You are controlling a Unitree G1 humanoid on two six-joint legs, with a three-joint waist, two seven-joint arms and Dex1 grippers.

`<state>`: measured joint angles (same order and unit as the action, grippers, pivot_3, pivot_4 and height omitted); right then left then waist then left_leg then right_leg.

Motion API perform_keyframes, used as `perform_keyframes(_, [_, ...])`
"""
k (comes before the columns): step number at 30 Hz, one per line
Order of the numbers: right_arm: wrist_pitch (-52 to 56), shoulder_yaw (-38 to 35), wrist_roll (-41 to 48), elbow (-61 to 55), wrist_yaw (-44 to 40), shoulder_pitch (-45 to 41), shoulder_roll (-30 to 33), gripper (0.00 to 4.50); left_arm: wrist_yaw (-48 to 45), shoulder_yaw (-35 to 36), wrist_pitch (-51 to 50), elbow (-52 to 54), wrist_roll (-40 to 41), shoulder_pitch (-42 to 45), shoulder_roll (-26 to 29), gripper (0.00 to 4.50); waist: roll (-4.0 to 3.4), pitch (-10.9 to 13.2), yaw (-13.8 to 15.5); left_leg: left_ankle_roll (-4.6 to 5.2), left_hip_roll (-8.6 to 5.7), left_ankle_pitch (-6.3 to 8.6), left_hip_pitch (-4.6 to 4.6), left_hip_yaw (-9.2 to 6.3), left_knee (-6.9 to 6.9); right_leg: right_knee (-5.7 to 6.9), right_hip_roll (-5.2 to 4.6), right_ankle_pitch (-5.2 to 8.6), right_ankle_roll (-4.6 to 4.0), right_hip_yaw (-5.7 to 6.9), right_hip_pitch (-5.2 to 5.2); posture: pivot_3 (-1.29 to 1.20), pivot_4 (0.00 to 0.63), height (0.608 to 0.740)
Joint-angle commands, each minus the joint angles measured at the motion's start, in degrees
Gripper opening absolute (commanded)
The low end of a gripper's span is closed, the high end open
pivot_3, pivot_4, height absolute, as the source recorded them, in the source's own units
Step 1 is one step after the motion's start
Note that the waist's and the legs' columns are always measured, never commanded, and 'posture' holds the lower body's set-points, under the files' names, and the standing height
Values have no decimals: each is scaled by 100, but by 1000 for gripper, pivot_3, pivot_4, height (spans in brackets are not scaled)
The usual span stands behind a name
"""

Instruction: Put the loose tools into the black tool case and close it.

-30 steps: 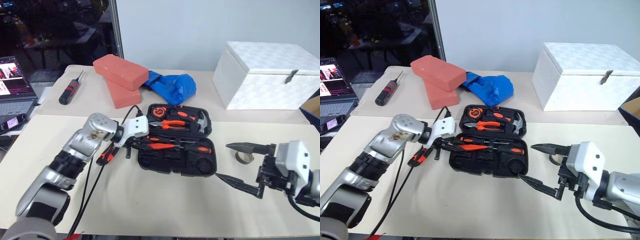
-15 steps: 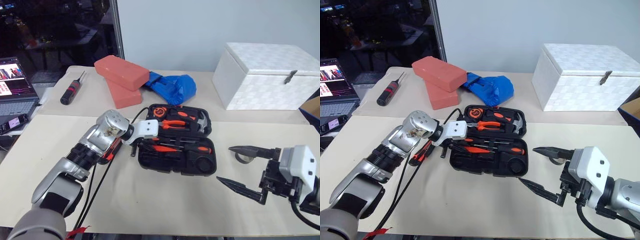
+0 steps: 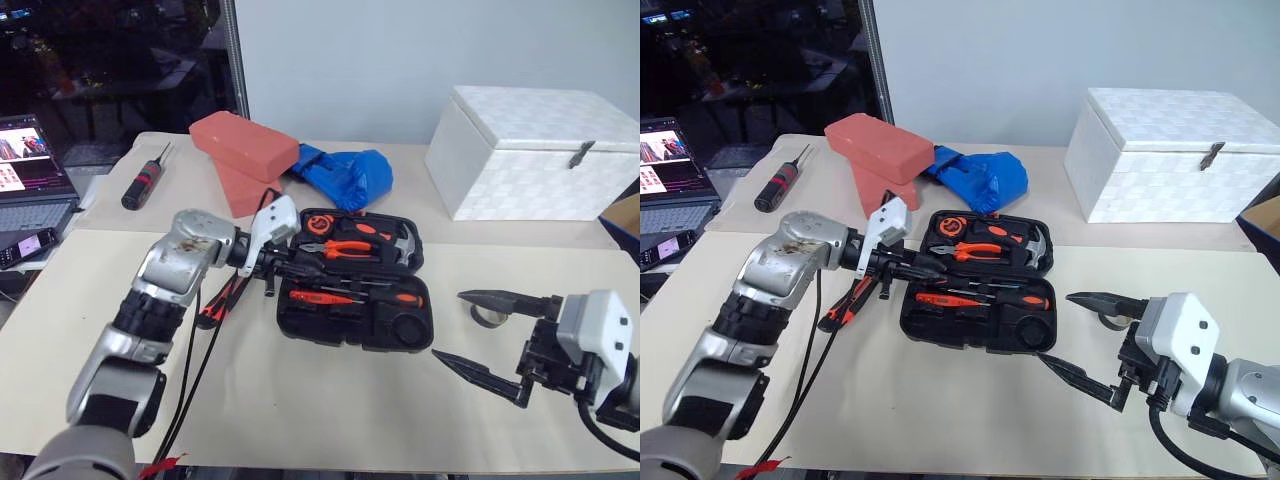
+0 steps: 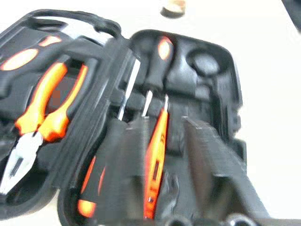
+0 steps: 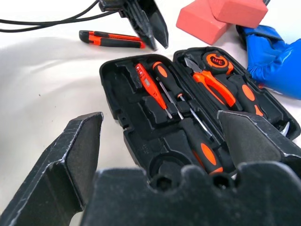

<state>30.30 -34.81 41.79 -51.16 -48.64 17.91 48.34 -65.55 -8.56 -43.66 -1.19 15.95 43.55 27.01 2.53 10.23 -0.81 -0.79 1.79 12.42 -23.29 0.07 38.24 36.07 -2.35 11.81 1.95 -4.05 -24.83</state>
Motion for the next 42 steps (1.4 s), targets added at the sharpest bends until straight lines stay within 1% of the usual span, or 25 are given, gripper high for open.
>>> perform_keyframes(1, [-119,-99,55,-125,105,-35,-31,4500,886,138,-205,686,10,-531,-230,44,2,1,1,0,0,0,1,0,3,1,0,-1,1,0,2,0,150,740])
perform_keyframes(5, [-93,-175,97,-175,135,28,-25,4500,1269,56,-233,1101,28,-1181,-221,44,1,1,-14,-1,0,0,13,-2,12,6,1,-5,0,-2,16,0,150,740])
perform_keyframes(8, [-94,-203,107,-189,138,78,-29,4500,1400,11,-173,1237,41,-1453,-174,44,1,1,-5,-2,0,-2,36,-3,13,3,1,-6,-4,0,40,0,150,740])
perform_keyframes(9, [-100,-200,98,-193,137,101,-37,4500,1436,-26,-139,1241,21,-1506,-170,44,1,1,-3,-3,0,-2,42,-3,13,1,1,-3,-9,0,47,0,150,740])
perform_keyframes(10, [-105,-189,88,-195,141,115,-43,4500,1484,-57,-134,1227,2,-1535,-172,44,1,1,-3,-3,0,-2,48,-3,13,-3,1,13,-35,0,54,0,150,740])
perform_keyframes(15, [-131,-149,41,-206,160,165,-69,4500,1831,-167,-131,977,-93,-1471,-295,44,1,1,-1,-3,-2,-2,46,-3,17,-6,0,15,-39,-3,57,0,150,740])
perform_keyframes(18, [-141,-157,24,-231,162,222,-98,4500,2113,-21,-514,742,100,-1379,-572,44,1,1,1,-3,-2,-2,43,-4,17,-6,1,14,-37,-2,55,0,150,740])
perform_keyframes(21, [-152,-197,31,-264,160,295,-123,4500,2322,47,-813,531,154,-1273,-708,44,1,1,8,-3,-3,-2,43,-4,16,-8,1,5,-20,-1,57,0,150,740])
perform_keyframes(24, [-158,-212,42,-279,173,333,-130,4500,2447,-2,-1030,434,157,-1191,-728,44,1,0,1,-3,-4,-2,44,-5,16,-8,1,1,-14,-1,58,0,150,740])
perform_keyframes(27, [-159,-201,41,-291,187,354,-140,4500,2560,-186,-1199,373,67,-1156,-662,44,0,-2,-13,-3,-4,-2,48,-5,16,-7,1,8,-26,-2,59,0,150,740])
perform_keyframes(30, [-159,-176,39,-290,190,353,-137,4500,2537,-397,-1174,396,1,-1186,-530,44,0,-5,-8,-3,-4,-2,55,-5,16,-6,1,14,-37,-2,66,0,150,740])
perform_keyframes(31, [-165,-156,26,-291,191,356,-142,4500,2534,-399,-1022,442,-15,-1223,-498,44,-1,-7,-10,-3,-4,-2,58,-5,16,-6,1,15,-37,-2,68,0,150,740])
perform_keyframes(32, [-171,-139,22,-290,189,352,-144,4500,2537,-244,-763,556,45,-1268,-518,44,-1,-8,-13,-3,-4,-2,60,-5,16,-6,1,15,-38,-3,69,0,150,740])
perform_keyframes(34, [-187,-88,90,-266,190,279,-153,4500,2601,654,-579,1016,629,-1316,-699,44,-1,-8,-28,-3,-3,-2,62,-3,15,-7,0,15,-39,-5,69,0,150,740])
perform_keyframes(36, [-221,-27,99,-220,153,218,-148,4500,2629,1184,-491,1376,851,-1435,-554,44,7,-3,-48,-3,1,-2,52,-1,15,-6,0,15,-39,-5,57,0,150,740])
perform_keyframes(37, [-246,15,69,-178,120,189,-146,4500,2680,1365,-498,1532,862,-1520,-409,275,7,-3,-49,-3,4,-2,42,-4,15,-4,3,13,-40,-1,48,0,150,740])
perform_keyframes(39, [-281,97,17,-103,80,120,-140,4500,2826,1730,-645,1752,1018,-1622,-293,722,6,-3,-45,-3,5,-2,45,-6,11,-2,6,11,-36,0,49,0,150,740])
perform_keyframes(42, [-371,290,-35,97,1,-82,-108,4500,3182,2041,-948,2099,836,-1949,164,1797,5,-4,-36,-4,4,-1,47,-5,6,-10,5,11,-34,0,52,0,150,740])
